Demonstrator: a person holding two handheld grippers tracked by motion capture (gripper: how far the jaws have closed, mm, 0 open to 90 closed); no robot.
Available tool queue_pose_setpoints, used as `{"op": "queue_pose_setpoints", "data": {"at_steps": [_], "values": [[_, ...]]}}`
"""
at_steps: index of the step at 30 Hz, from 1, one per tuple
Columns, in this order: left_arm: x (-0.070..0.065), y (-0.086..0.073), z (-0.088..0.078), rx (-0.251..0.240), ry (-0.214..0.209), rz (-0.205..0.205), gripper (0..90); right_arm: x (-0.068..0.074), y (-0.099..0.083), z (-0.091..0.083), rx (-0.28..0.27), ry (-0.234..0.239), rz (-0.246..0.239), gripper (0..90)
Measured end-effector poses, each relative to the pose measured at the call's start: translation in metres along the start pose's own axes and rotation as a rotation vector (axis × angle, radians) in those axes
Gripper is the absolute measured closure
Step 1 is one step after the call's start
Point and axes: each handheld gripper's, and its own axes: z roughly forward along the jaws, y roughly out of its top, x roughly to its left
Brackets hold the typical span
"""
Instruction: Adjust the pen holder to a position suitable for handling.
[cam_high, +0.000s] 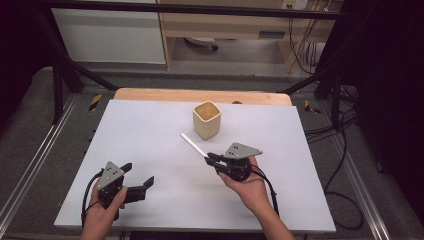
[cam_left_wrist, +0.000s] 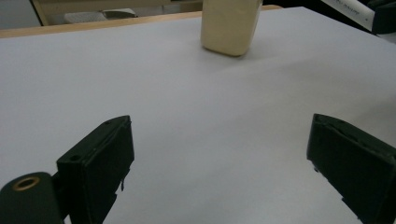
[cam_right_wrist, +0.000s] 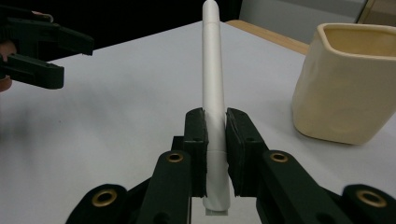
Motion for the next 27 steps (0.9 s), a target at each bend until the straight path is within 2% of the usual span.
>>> {"op": "queue_pose_setpoints", "data": {"at_steps": [4, 11, 14, 17, 22, 27], "values": [[-0.001, 0.001, 0.0, -0.014, -0.018, -0.01, 7.8, 0.002, -0.006, -0.004, -0.017, -0.003, 0.01, 78.9], [-0.007, 0.005, 0.002, -0.055, -0.069, -0.053, 7.9, 0.002, -0.01, -0.011, -0.039, -0.019, 0.019, 78.9], [-0.011, 0.01, 0.005, -0.077, -0.097, -0.088, 8.1, 0.003, -0.008, -0.016, -0.054, -0.028, 0.013, 78.9], [-0.014, 0.019, 0.009, -0.085, -0.111, -0.096, 8.3, 0.003, -0.007, -0.021, -0.065, -0.041, -0.003, 78.9], [-0.023, 0.04, 0.018, -0.095, -0.142, -0.077, 8.3, 0.003, -0.008, -0.029, -0.079, -0.067, -0.014, 78.9], [-0.035, 0.067, 0.031, -0.116, -0.205, -0.107, 9.3, 0.003, -0.006, -0.033, -0.109, -0.084, -0.018, 78.9]]}}
